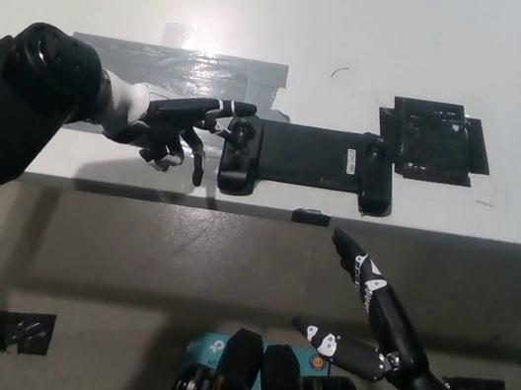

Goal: A controller is being placed at the center of the desk near the left hand and the robot uses its left hand's index finger to press a button at the left area of the controller

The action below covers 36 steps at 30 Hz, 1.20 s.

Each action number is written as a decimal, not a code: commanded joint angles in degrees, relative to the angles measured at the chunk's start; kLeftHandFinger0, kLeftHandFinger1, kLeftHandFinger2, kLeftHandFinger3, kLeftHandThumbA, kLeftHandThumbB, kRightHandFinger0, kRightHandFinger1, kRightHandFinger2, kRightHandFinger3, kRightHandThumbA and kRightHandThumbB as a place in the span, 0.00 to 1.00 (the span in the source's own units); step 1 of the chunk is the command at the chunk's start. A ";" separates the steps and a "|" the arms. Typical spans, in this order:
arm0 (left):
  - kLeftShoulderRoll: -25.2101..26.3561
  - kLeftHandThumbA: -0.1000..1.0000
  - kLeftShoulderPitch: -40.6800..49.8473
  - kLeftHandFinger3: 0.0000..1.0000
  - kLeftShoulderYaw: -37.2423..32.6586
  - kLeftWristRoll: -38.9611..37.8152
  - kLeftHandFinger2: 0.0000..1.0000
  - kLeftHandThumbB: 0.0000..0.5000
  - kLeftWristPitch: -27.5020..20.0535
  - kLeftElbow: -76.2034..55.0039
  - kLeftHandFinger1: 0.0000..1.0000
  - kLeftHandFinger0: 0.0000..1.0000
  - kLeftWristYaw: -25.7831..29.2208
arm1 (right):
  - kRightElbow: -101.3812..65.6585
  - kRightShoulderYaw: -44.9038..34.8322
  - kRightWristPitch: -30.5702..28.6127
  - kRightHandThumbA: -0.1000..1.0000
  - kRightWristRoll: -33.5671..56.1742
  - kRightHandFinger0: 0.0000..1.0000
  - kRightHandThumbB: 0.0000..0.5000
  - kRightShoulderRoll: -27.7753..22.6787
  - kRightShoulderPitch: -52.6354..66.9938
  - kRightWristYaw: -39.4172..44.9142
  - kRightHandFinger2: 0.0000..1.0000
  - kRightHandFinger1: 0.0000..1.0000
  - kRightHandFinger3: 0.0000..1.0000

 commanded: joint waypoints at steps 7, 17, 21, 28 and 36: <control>0.99 1.00 -2.32 1.00 2.33 1.83 0.36 0.90 0.79 -0.80 0.00 0.00 -1.93 | -1.16 -0.74 -1.84 0.82 0.33 1.00 0.49 0.10 -1.25 0.46 1.00 1.00 1.00; 0.20 1.00 -1.60 1.00 3.55 2.59 0.38 0.91 0.79 -0.74 0.01 0.00 -2.26 | -1.02 -0.75 -1.75 0.81 0.35 1.00 0.47 0.29 -1.51 0.48 1.00 1.00 1.00; -0.01 1.00 -0.91 1.00 3.53 3.09 0.39 0.91 0.79 -0.82 0.03 0.00 -1.72 | -0.93 -0.75 -1.60 0.82 0.27 1.00 0.48 0.30 -1.45 0.44 1.00 1.00 1.00; -0.02 1.00 0.23 1.00 3.84 3.87 0.37 0.89 0.79 -1.10 0.04 0.00 -1.53 | -1.15 -0.63 -1.49 0.81 -0.03 1.00 0.46 0.23 -1.34 0.45 1.00 1.00 1.00; -0.21 1.00 1.40 1.00 3.61 4.37 0.38 0.91 0.79 -1.37 0.06 0.02 -1.50 | -0.93 -0.66 -2.04 0.81 0.13 1.00 0.46 0.13 -0.93 0.51 1.00 1.00 1.00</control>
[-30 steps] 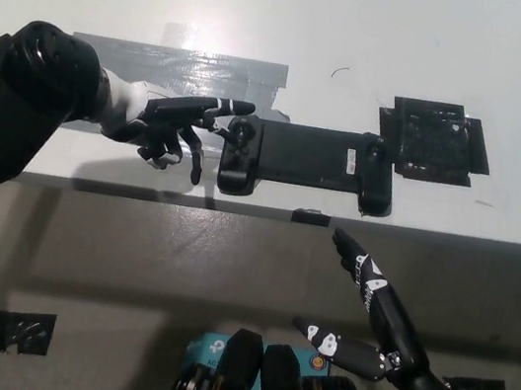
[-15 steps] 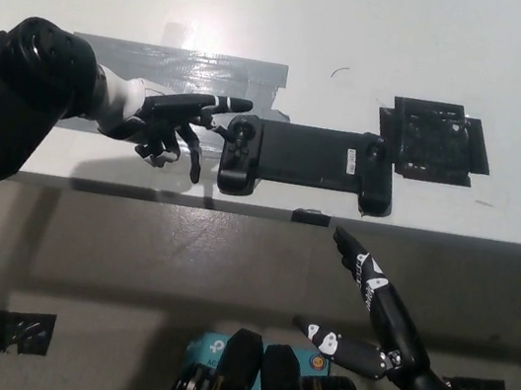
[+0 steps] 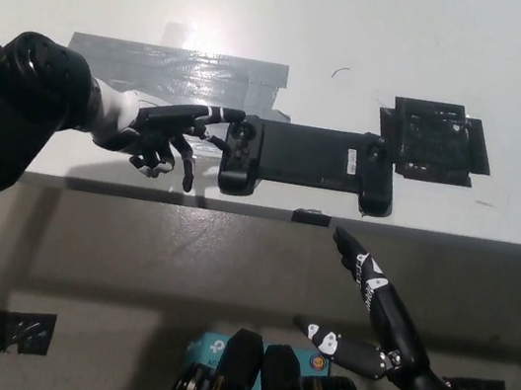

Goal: A controller is being placed at the center of the desk near the left hand and the robot uses its left hand's index finger to press a button at the left area of the controller

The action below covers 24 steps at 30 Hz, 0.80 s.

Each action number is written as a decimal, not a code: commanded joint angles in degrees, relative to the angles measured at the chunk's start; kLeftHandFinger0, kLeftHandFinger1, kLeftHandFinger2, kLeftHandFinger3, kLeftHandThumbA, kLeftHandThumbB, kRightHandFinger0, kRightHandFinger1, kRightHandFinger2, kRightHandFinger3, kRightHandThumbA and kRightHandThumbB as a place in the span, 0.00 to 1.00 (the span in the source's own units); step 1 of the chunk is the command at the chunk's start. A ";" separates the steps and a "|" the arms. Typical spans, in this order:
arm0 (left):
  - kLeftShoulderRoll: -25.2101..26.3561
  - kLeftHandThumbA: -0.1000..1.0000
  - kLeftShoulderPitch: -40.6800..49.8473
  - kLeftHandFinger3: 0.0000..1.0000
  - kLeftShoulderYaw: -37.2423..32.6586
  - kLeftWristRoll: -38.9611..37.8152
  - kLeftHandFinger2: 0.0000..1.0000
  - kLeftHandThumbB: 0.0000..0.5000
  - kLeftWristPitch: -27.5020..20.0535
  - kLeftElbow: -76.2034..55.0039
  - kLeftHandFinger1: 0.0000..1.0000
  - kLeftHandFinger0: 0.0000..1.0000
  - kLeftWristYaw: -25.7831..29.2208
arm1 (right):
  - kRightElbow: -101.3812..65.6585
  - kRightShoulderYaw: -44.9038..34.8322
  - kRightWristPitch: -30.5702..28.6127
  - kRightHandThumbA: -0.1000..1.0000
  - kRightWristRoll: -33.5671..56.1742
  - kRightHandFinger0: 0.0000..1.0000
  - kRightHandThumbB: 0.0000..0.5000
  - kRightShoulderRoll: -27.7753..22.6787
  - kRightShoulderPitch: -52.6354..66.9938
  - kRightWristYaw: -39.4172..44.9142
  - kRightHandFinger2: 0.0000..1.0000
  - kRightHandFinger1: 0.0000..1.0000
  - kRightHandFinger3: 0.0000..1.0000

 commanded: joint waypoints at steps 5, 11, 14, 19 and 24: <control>-0.80 1.00 0.65 1.00 0.32 1.33 0.37 0.95 0.80 -1.16 0.03 0.00 -0.36 | -1.48 -0.27 -1.93 0.82 -0.26 1.00 0.48 -0.10 0.08 0.38 1.00 1.00 1.00; -1.81 1.00 -0.54 1.00 0.80 1.70 0.42 1.00 0.80 0.51 0.06 0.00 -0.74 | -1.86 -0.33 -1.40 0.81 -0.03 1.00 0.46 -0.15 -0.11 0.59 1.00 1.00 1.00; -1.85 1.00 -0.76 1.00 1.40 2.24 0.37 0.95 0.80 -1.38 0.03 0.00 0.00 | -1.58 -0.44 -1.42 0.81 -0.05 1.00 0.47 -0.11 -0.39 0.48 1.00 1.00 1.00; -2.31 1.00 -1.86 1.00 2.43 2.49 0.32 0.93 0.80 -1.23 0.00 0.00 -0.95 | -1.52 -0.42 -1.48 0.81 -0.04 1.00 0.47 -0.12 -0.36 0.50 1.00 1.00 1.00; -2.40 1.00 -2.96 1.00 2.29 2.80 0.33 0.92 0.80 -1.49 0.00 0.00 -2.30 | -1.42 -0.41 -1.55 0.81 0.14 1.00 0.47 -0.22 -0.39 0.69 1.00 1.00 1.00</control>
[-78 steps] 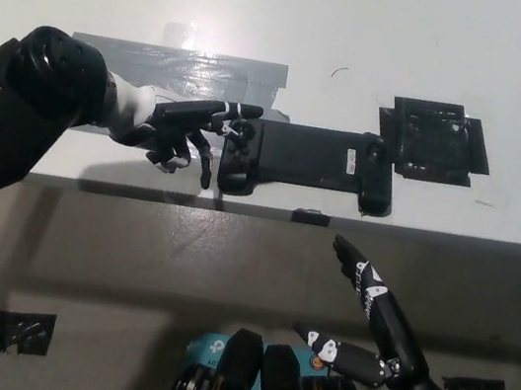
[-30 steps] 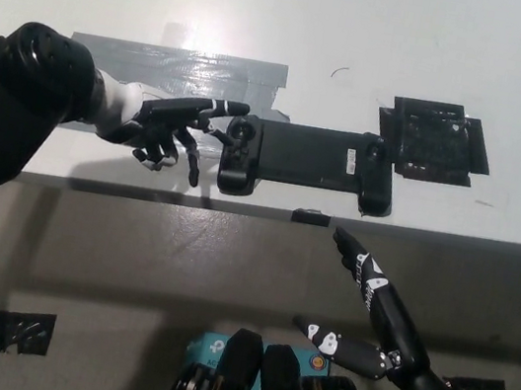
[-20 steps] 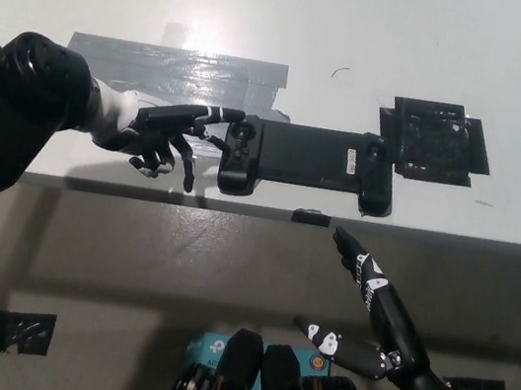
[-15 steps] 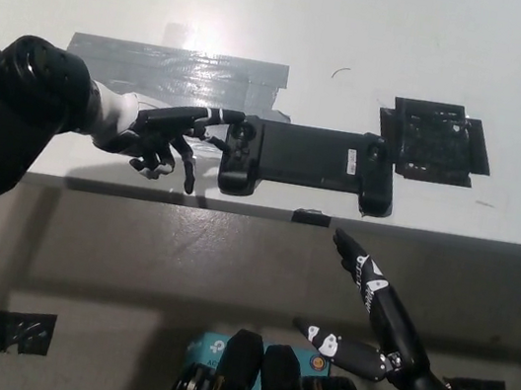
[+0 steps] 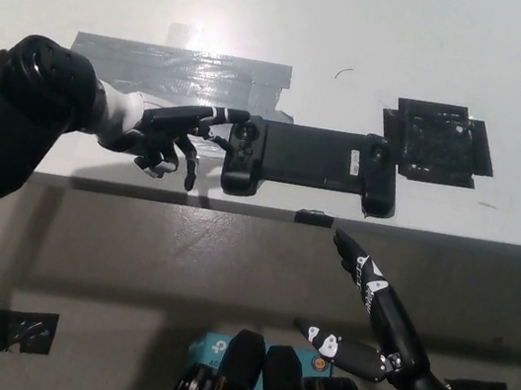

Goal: A controller is being placed at the center of the desk near the left hand and the robot uses its left hand's index finger to press a button at the left area of the controller

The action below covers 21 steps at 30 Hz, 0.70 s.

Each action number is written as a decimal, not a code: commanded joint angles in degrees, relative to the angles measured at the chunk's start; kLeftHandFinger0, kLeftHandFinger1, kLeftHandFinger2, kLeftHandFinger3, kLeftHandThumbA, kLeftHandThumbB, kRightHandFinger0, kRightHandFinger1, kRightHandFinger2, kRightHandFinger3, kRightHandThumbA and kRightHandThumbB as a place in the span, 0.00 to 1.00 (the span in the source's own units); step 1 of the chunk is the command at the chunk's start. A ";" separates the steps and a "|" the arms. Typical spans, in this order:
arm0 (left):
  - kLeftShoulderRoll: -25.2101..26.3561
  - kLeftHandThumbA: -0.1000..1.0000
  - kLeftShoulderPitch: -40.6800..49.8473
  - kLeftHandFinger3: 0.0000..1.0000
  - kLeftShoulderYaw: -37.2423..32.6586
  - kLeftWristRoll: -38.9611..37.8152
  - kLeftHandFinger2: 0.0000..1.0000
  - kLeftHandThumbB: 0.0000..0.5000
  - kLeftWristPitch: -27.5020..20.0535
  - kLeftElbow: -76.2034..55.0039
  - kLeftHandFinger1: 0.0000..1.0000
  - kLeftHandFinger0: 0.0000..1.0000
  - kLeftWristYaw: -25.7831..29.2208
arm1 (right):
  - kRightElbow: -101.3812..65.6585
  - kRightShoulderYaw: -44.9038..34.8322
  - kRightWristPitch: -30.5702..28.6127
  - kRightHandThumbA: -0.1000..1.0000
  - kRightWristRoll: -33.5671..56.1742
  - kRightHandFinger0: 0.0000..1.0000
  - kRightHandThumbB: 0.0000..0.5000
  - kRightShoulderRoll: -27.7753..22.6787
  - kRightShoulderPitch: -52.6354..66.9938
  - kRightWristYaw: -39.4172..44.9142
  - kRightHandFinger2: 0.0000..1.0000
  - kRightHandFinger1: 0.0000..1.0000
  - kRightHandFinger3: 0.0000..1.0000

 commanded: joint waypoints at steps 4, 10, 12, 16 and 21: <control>-1.32 1.00 -3.73 1.00 1.10 0.97 0.38 0.95 0.79 -0.49 0.02 0.00 -2.39 | -1.35 -0.39 -1.60 0.81 0.16 1.00 0.48 -0.17 -0.82 0.68 1.00 1.00 1.00; -2.03 1.00 -4.13 1.00 1.55 1.65 0.37 0.95 0.79 0.02 0.00 0.00 -2.60 | -1.40 -0.44 -1.63 0.81 0.38 1.00 0.51 0.09 -0.43 0.55 1.00 1.00 1.00; -2.09 1.00 -4.00 1.00 1.86 1.93 0.37 0.94 0.79 -0.34 0.00 0.00 -2.40 | -1.28 -0.39 -1.64 0.81 0.24 1.00 0.51 0.07 -0.55 0.56 1.00 1.00 1.00; -2.39 1.00 -3.63 1.00 2.43 2.29 0.36 0.91 0.79 -0.81 0.00 0.00 -2.19 | -1.57 -0.20 -1.59 0.80 0.12 1.00 0.47 0.02 -0.25 0.66 1.00 1.00 1.00; -2.81 1.00 -3.80 1.00 2.87 2.93 0.36 0.92 0.79 -0.66 0.00 0.00 -1.93 | -1.57 -0.22 -1.66 0.79 0.06 1.00 0.48 -0.03 -0.56 0.68 1.00 1.00 1.00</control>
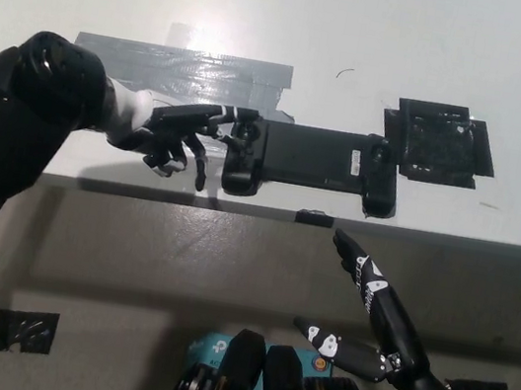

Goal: A controller is being placed at the center of the desk near the left hand and the robot uses its left hand's index finger to press a button at the left area of the controller

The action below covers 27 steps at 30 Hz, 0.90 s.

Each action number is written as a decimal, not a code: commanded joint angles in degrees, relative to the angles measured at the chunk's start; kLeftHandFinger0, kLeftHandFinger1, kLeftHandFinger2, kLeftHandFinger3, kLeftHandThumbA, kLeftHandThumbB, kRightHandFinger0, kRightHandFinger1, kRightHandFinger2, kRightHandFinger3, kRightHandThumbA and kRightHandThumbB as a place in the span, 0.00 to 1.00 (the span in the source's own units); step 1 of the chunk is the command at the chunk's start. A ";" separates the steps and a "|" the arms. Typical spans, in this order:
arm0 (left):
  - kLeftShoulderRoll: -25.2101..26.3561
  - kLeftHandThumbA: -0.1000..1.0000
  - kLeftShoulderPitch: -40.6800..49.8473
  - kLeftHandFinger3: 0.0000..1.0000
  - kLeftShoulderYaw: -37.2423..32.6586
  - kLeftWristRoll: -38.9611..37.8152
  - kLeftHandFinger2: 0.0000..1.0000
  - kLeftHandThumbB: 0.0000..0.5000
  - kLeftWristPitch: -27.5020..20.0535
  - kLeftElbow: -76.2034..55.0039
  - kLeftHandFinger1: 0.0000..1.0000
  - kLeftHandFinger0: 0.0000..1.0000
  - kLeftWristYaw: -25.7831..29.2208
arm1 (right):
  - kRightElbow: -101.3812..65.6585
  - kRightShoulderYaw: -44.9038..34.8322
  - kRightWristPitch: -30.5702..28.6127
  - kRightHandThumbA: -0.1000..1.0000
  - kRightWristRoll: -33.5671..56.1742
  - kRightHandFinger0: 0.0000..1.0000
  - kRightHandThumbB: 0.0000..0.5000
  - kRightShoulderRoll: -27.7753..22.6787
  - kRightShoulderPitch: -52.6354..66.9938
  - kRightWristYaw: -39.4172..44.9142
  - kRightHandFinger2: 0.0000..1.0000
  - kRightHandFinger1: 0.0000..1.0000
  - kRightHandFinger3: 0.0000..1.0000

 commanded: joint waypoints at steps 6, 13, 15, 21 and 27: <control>-0.87 1.00 -3.29 1.00 2.03 0.89 0.37 0.89 0.79 -1.66 0.00 0.00 -0.34 | -1.58 -0.35 -1.31 0.78 0.51 1.00 0.47 0.01 -1.35 0.93 1.00 1.00 1.00; -1.59 1.00 -2.99 1.00 2.78 1.85 0.40 0.93 0.79 -1.88 0.02 0.00 0.19 | -2.05 -0.48 -0.99 0.78 0.60 1.00 0.49 0.05 -1.52 0.93 1.00 1.00 1.00; -1.68 1.00 -3.06 1.00 2.94 2.09 0.40 0.91 0.79 -1.28 0.01 0.00 -0.20 | -1.95 -0.54 -1.00 0.78 0.69 1.00 0.49 0.00 -1.49 0.98 1.00 1.00 1.00; -0.70 1.00 -3.91 1.00 2.67 2.35 0.38 0.93 0.79 -0.51 0.00 0.00 -0.26 | -1.87 -0.60 -1.17 0.78 0.58 1.00 0.49 -0.12 -1.69 0.97 1.00 1.00 1.00; 0.41 1.00 -3.41 1.00 3.31 1.96 0.38 0.94 0.79 -0.63 0.00 0.00 -0.58 | -1.93 -0.67 -0.88 0.79 0.48 1.00 0.49 -0.15 -1.55 0.93 1.00 1.00 1.00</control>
